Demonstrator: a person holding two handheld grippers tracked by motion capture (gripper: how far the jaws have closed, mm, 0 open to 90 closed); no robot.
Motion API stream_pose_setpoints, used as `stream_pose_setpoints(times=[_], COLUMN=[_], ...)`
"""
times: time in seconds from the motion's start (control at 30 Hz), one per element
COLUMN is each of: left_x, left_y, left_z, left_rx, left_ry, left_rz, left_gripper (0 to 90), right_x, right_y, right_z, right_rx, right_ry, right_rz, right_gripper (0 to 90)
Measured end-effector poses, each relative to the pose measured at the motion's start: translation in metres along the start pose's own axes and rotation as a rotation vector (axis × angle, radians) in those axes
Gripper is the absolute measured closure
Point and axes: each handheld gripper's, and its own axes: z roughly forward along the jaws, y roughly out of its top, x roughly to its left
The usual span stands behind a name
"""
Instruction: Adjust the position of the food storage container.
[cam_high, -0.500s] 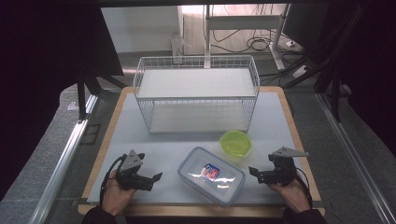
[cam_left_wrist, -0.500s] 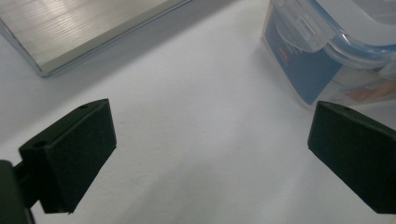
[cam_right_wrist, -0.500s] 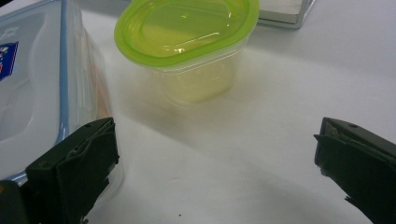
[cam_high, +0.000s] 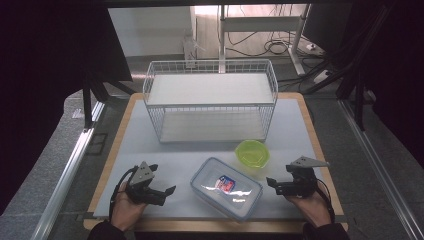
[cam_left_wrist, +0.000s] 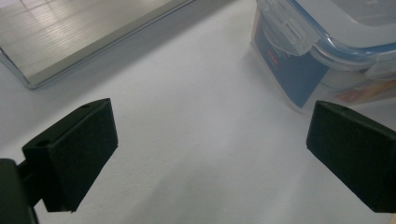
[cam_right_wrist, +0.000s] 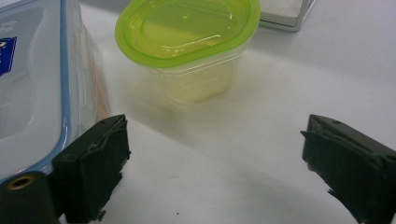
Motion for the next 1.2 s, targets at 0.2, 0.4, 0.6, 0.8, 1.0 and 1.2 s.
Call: stream_pose_setpoints(times=[0.2, 0.4, 0.6, 0.8, 1.0, 1.2], left_x=[0.000, 0.000, 0.000, -0.002, -0.003, -0.002], left_y=[0.000, 0.000, -0.001, 0.000, 0.000, 0.000], left_z=[0.001, -0.001, -0.001, -0.002, -0.001, -0.001], left_rx=[0.005, -0.008, -0.005, -0.008, -0.008, -0.007], left_ry=[0.005, 0.009, 0.014, 0.006, 0.010, 0.011], left_rz=[-0.002, 0.003, 0.002, 0.017, 0.028, 0.025], left_gripper=[2.8, 2.5, 2.5, 2.2, 2.0, 2.0], right_x=[0.000, 0.001, 0.002, 0.002, 0.009, 0.019], right_y=[0.004, 0.011, 0.021, 0.032, 0.051, 0.066], right_z=[-0.003, -0.004, -0.008, -0.011, -0.002, 0.011], right_rx=[0.000, 0.021, -0.004, -0.030, -0.025, -0.015], right_ry=[0.009, 0.064, 0.071, 0.087, 0.078, 0.102], right_rz=[-0.005, -0.023, -0.056, -0.049, -0.095, -0.154], right_gripper=[27.3, 49.2, 66.1, 82.9, 90.0, 90.0])
